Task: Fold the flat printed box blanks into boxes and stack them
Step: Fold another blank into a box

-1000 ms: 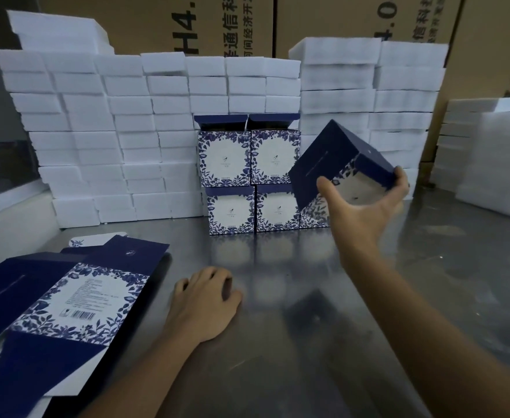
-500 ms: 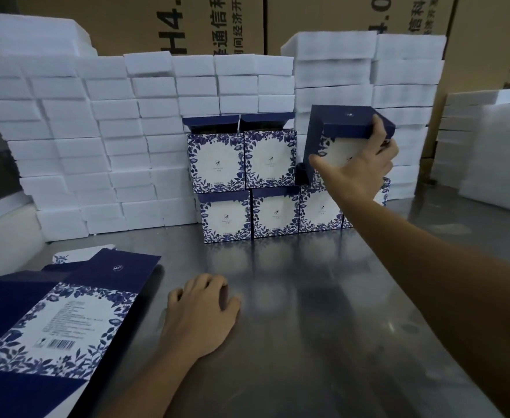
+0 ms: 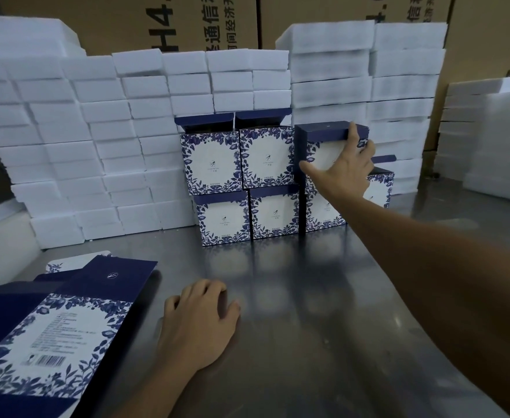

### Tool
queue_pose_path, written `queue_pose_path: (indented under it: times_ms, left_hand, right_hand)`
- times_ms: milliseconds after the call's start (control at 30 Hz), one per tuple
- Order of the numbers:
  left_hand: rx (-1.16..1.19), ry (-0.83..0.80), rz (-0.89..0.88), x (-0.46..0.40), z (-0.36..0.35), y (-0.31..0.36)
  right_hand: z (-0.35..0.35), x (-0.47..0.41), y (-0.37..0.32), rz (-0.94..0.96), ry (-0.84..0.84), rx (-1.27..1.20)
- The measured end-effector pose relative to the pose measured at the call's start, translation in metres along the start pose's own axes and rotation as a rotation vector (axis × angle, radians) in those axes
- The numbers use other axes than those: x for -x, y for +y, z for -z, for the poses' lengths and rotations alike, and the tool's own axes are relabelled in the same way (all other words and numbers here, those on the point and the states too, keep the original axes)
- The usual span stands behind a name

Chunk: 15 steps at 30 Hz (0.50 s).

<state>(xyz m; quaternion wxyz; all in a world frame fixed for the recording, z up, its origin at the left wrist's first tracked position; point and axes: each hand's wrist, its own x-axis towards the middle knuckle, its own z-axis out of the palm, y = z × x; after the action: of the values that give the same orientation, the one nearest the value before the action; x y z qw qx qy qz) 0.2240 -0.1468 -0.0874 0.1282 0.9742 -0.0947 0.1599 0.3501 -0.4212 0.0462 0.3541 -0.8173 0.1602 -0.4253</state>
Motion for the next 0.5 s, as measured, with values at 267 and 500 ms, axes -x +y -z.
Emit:
queue_pose_path:
  times_ms: [267,500]
  left_hand:
    - [-0.003,-0.003,0.009,0.000,0.002,0.001]
    - [0.006,0.000,0.012,0.000,0.001,-0.001]
  right_hand:
    - [-0.012,-0.009,0.002,-0.004,-0.066,0.034]
    - [-0.021,-0.002,0.009,0.001,-0.156,0.122]
